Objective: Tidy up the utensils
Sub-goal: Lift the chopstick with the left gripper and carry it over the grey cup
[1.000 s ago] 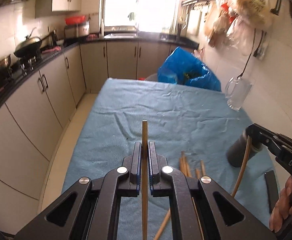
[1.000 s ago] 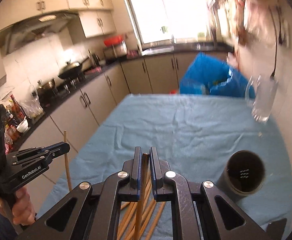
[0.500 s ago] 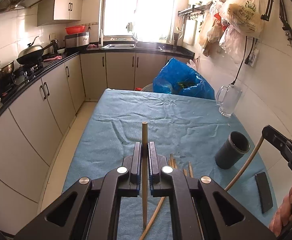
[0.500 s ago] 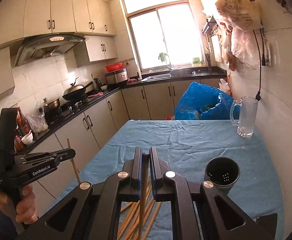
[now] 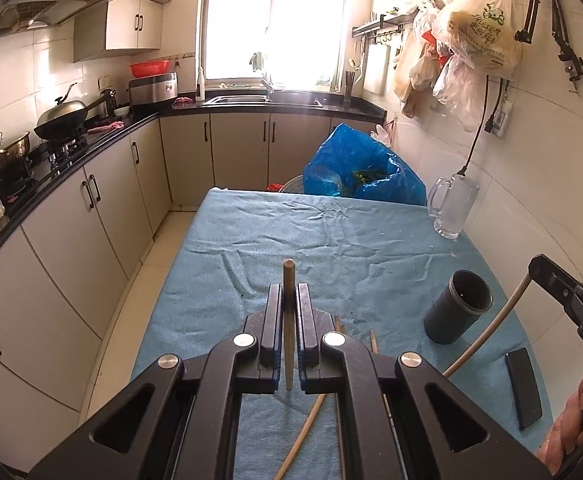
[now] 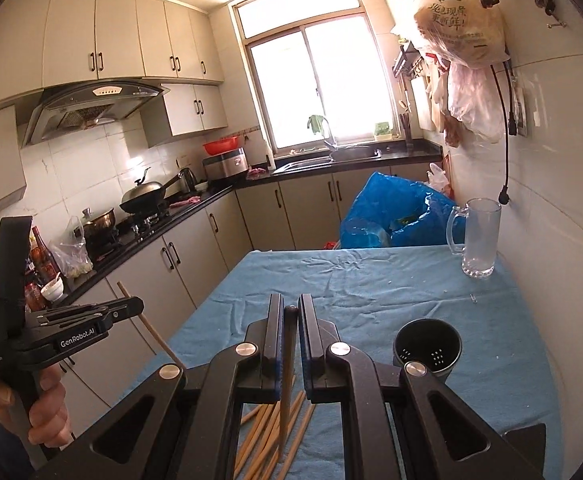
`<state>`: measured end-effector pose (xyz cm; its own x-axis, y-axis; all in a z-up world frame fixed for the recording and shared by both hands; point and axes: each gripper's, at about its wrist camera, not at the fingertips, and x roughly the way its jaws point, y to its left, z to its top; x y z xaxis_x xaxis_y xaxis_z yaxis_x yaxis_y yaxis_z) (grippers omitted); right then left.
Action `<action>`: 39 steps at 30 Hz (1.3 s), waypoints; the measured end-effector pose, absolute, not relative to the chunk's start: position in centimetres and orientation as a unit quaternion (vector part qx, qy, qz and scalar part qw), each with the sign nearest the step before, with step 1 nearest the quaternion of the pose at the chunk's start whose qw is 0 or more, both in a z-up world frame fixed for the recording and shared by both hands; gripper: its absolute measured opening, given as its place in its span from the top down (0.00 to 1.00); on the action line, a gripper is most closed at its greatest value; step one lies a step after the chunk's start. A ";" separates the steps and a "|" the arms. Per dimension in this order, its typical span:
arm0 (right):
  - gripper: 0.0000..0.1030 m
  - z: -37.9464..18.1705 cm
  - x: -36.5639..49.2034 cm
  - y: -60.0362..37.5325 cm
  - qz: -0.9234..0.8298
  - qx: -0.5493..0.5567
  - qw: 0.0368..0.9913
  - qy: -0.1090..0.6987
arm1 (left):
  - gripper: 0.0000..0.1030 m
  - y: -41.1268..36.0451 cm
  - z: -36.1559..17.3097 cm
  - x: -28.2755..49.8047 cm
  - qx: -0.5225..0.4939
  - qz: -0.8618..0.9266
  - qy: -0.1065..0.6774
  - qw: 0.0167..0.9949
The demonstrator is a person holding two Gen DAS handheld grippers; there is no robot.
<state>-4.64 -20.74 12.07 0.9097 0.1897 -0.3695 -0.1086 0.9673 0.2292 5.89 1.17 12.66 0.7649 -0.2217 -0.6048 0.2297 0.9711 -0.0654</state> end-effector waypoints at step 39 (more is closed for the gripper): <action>0.92 20.5 -8.0 -32.1 -0.026 0.149 0.983 0.099 | 0.95 -12.0 24.0 5.8 0.024 -0.255 0.258 0.931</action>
<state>-7.95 -32.11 20.51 0.9791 -0.0211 -0.2023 0.0802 0.9541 0.2885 5.79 -12.02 24.00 0.7365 -0.4628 -0.4933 0.4879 0.8686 -0.0865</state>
